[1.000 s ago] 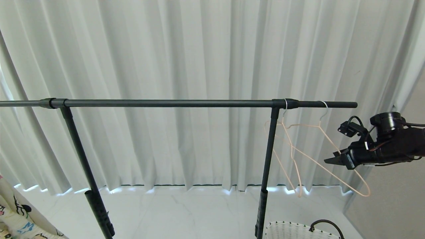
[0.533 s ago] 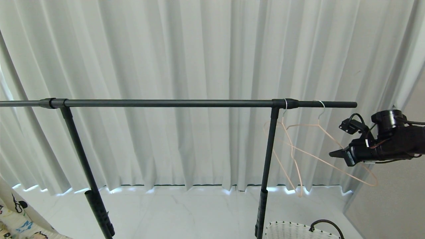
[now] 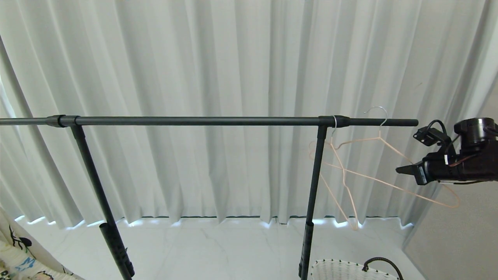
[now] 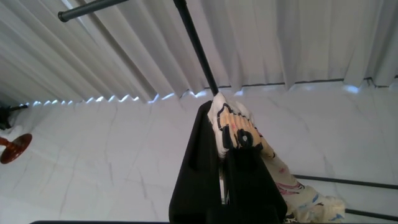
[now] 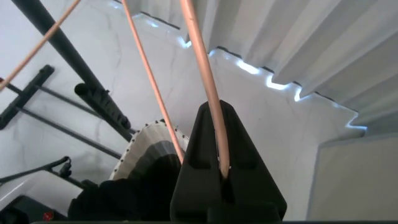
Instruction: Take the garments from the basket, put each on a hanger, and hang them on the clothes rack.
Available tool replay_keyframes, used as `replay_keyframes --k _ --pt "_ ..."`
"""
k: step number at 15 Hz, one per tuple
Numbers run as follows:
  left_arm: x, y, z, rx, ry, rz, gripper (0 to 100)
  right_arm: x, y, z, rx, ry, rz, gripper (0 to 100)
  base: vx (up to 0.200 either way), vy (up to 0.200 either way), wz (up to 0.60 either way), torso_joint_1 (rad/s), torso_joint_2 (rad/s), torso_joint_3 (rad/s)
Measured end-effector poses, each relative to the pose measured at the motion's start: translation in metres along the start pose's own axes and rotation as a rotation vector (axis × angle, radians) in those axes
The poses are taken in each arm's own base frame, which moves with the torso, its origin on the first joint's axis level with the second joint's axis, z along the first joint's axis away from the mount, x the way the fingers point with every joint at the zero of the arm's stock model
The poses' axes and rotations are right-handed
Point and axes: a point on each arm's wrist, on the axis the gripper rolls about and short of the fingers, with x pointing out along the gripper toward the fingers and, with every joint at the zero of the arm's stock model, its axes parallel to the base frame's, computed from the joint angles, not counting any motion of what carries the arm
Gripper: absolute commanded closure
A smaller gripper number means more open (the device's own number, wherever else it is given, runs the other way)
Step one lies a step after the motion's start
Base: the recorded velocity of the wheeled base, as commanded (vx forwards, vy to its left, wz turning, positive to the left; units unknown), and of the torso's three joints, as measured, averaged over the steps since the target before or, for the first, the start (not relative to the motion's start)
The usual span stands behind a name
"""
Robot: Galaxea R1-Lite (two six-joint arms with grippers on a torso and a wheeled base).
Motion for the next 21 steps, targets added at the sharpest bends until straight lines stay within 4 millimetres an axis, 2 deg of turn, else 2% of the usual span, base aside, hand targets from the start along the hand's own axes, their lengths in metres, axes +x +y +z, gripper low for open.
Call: replay_keyframes --k 9,12,16,21 --pt "0.002 -0.002 -0.001 0.019 0.01 -0.004 100 -0.042 -0.004 -0.004 0.006 -0.051 -0.097 100 0.0 0.0 0.0 0.0 0.0 0.0" --pt "0.008 -0.006 -0.002 0.024 0.019 -0.006 100 -0.052 -0.001 -0.013 0.025 0.006 -0.219 100 0.0 0.0 0.0 0.0 0.0 0.0" --pt "0.025 -0.017 0.002 -0.003 -0.024 0.002 100 -0.071 0.013 -0.023 0.056 0.058 -0.341 100 0.0 0.0 0.0 0.0 0.0 0.0" --pt "0.032 -0.024 -0.004 0.014 0.002 -0.023 100 -0.091 0.045 -0.026 0.164 0.174 -0.703 100 0.0 0.0 0.0 0.0 0.0 0.0"
